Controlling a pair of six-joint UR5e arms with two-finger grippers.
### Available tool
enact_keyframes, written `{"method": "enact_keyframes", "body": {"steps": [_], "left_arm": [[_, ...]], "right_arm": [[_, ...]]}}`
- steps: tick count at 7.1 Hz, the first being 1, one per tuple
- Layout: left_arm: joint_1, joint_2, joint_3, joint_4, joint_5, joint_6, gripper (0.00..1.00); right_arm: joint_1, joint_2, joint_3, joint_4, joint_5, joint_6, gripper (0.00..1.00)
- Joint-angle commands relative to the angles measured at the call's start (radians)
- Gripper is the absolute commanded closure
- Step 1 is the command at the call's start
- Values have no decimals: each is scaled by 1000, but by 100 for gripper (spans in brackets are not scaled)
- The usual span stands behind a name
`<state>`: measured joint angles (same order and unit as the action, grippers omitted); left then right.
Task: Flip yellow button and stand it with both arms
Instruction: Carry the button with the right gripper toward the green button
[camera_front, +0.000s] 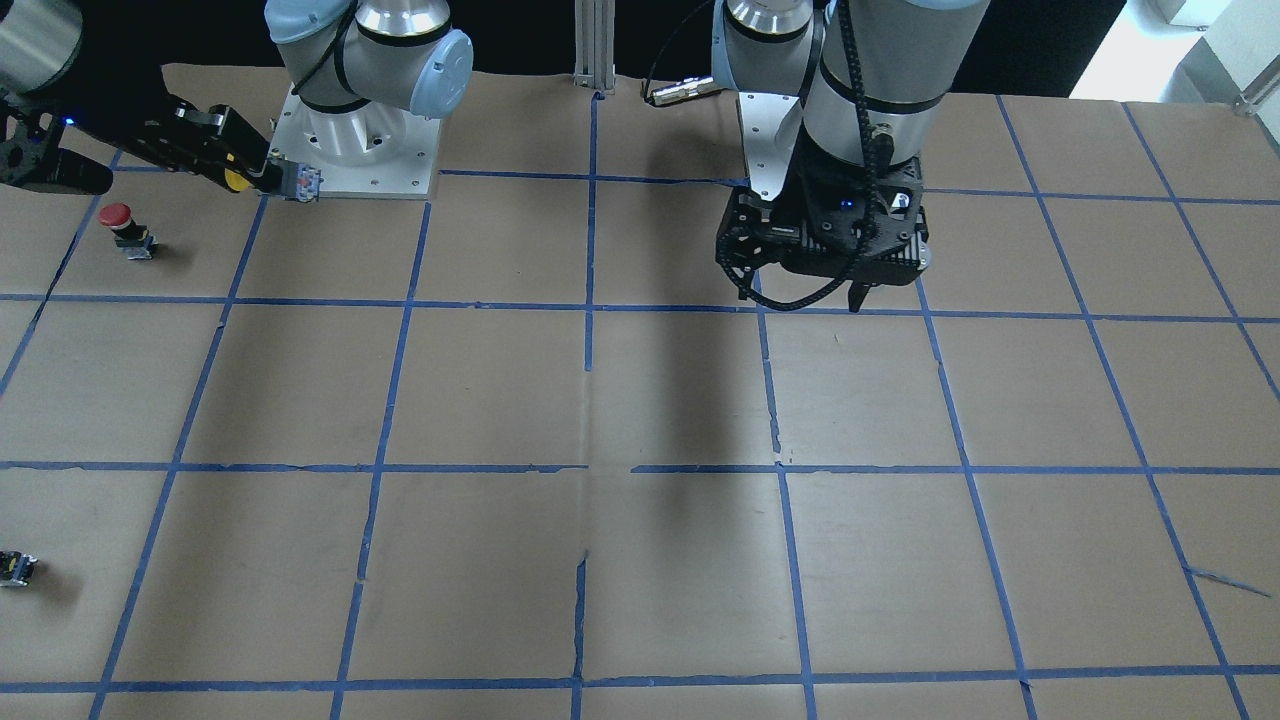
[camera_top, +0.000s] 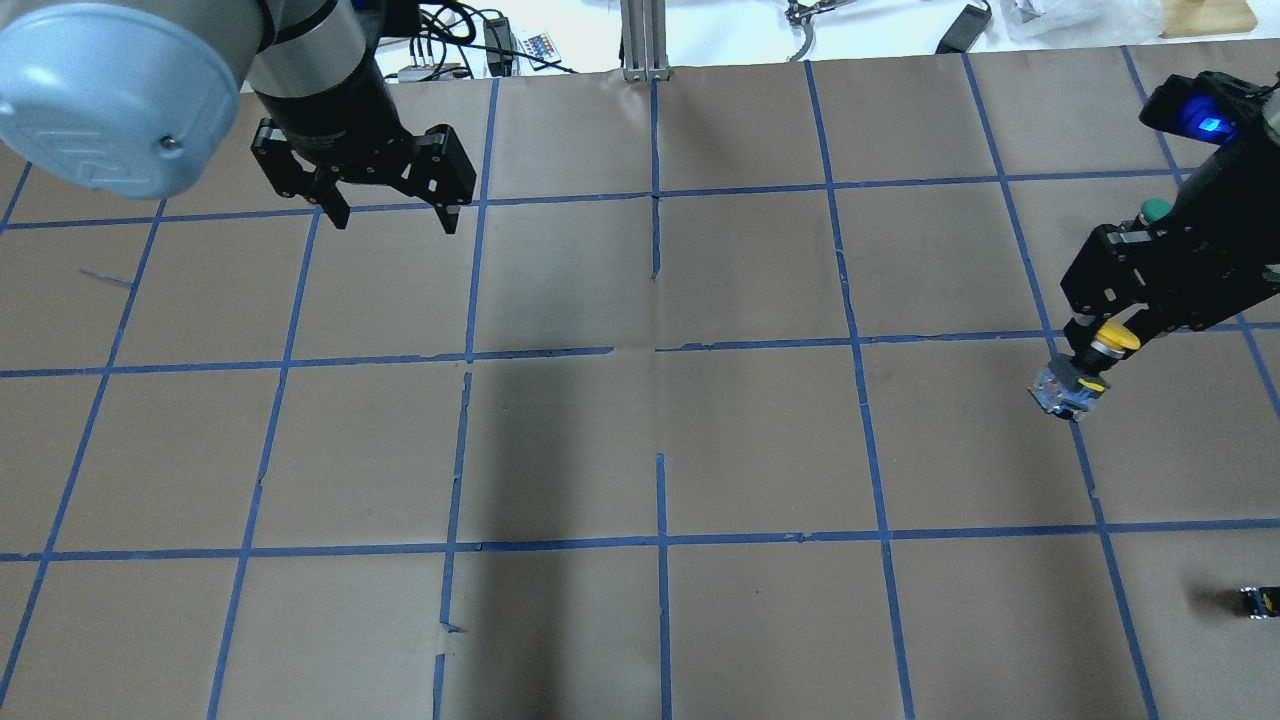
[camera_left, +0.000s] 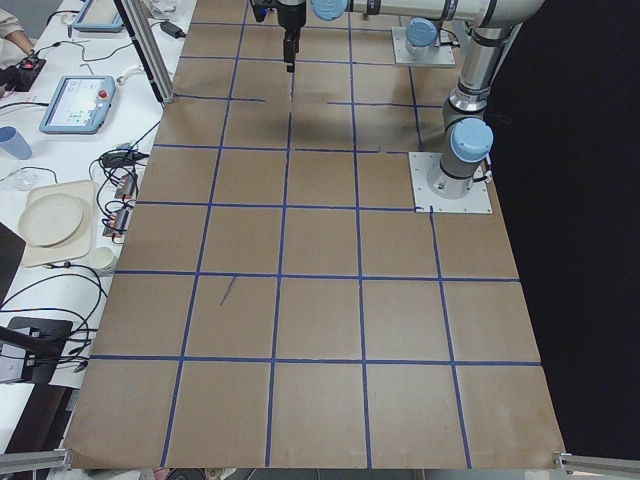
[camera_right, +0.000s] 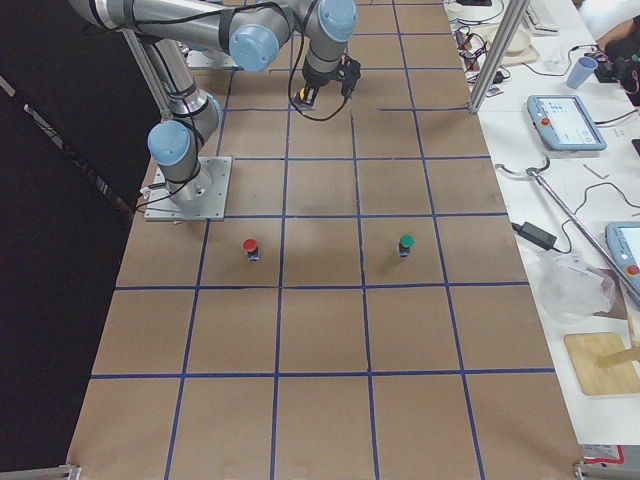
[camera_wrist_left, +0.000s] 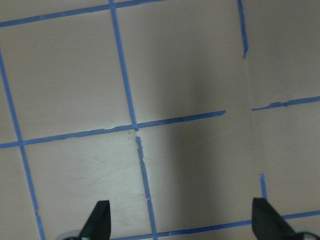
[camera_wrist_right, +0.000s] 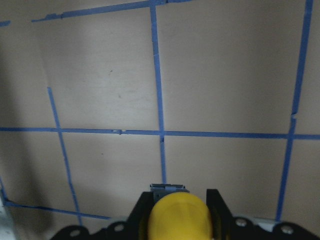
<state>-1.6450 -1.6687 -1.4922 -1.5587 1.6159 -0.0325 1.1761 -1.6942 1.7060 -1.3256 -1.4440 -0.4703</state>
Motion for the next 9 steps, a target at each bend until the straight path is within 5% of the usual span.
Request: {"method": "enact_keyframes", "body": {"steps": [1, 4, 6, 9], "left_arm": [[13, -8, -3, -8, -40, -155, 0], [-33, 16, 9, 0, -59, -153, 0], [-39, 14, -9, 0, -39, -153, 0], [-39, 1, -6, 3, -33, -153, 0]], "right_arm": [[-32, 1, 75, -218, -97, -356, 92], [-183, 1, 213, -496, -86, -904, 92], [-283, 7, 292, -610, 17, -1228, 92], [-332, 175, 291, -800, 83, -1593, 92]]}}
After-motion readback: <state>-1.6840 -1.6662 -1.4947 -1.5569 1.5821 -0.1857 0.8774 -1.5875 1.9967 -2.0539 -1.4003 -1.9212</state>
